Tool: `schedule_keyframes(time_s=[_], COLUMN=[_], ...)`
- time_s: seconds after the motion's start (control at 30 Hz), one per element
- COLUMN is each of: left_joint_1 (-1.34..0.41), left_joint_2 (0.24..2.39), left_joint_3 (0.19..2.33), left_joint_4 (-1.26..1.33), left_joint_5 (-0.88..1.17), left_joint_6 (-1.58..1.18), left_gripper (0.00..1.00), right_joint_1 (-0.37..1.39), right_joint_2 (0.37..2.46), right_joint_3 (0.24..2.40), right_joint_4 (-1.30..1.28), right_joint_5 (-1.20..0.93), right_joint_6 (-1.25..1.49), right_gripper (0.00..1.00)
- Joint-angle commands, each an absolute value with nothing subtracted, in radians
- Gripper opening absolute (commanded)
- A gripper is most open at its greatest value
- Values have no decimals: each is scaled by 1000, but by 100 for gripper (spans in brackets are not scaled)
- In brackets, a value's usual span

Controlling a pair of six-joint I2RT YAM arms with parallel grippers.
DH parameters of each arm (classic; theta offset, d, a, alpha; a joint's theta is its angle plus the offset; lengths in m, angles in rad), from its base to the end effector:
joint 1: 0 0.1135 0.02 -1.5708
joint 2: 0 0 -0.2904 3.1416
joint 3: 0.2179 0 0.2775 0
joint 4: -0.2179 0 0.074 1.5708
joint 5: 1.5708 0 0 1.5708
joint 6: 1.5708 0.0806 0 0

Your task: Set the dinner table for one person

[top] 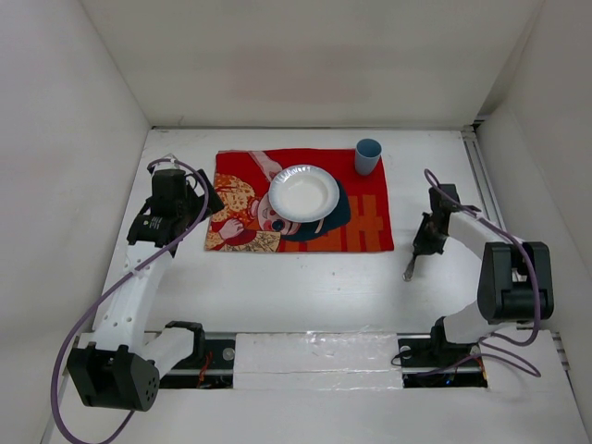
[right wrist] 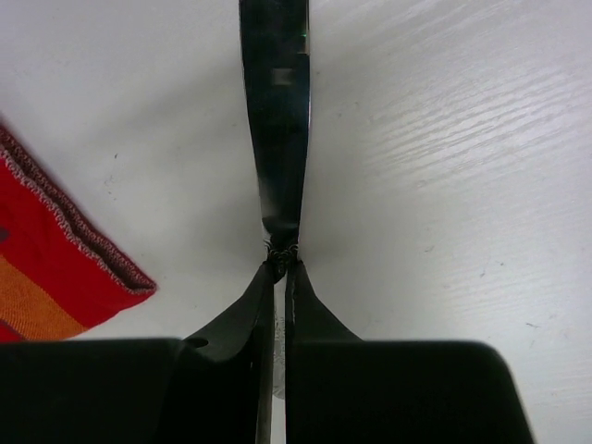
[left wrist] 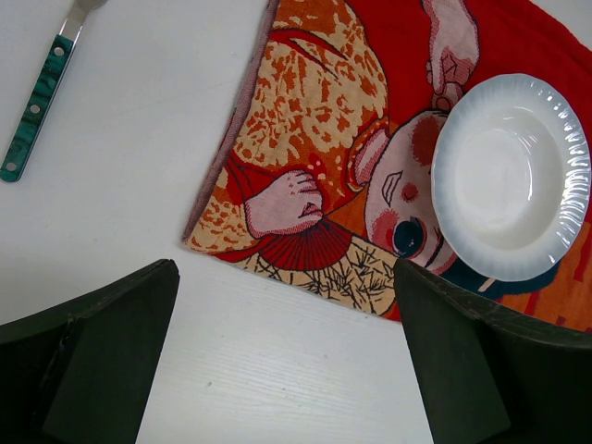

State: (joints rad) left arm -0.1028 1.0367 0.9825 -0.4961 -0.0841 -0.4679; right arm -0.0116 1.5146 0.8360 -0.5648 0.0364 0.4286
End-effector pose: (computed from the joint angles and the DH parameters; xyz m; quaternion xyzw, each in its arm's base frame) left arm 0.2767 -0.0217 0.3280 -0.1785 0.8536 -0.1022 0.4786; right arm 0.3019 -0.0064 0.1337 0.2183 0.9620 0.0162 0.1631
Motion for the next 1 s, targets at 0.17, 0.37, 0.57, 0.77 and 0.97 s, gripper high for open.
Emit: schedule_keyframes(time_s=[0.17,0.37,0.57,0.77,0.97], left_joint_1=[-98,-98,-98,-98,-98], left_joint_2=[1017,1017,1017,1017,1017], left_joint_3=[1008,1008,1008,1008,1008], left_joint_4=[-491,-482,-482,-482,-482], left_joint_5=[-89,-89,-89,-89,-80], left_joint_6=[-454,-454,-454,-454,-454], left_gripper=[100,100,100,100,100], right_joint_1=[2,2,11,64,94], right_joint_2=[1441,1420,1454,1517,1566], right_joint_3=[831,831,850,871,903], right_joint_4=[-558,-569,-603,-623,-644], right_joint_5=[2,2,12,12,49], right_joint_6=[439,430,430,430,430], right_gripper=[0,0,24,39,39])
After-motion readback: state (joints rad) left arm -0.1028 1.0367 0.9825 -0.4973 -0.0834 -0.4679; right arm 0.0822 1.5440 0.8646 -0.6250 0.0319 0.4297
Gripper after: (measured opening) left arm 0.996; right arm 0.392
